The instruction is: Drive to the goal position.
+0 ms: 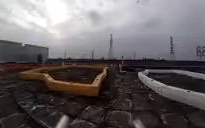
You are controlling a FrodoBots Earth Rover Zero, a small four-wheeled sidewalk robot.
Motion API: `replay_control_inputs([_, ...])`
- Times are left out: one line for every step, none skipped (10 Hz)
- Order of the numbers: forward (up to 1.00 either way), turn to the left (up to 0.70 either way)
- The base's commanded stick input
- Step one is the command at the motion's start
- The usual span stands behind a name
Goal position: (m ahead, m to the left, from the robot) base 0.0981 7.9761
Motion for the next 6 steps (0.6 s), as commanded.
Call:
replay_control_inputs([0.0, 0.7])
replay_control_inputs([0.0, 0.7])
replay_control_inputs([0.0, 0.7])
replay_control_inputs([0.0, 0.7])
replay_control_inputs([0.0, 0.7])
replay_control_inputs([0.0, 0.7])
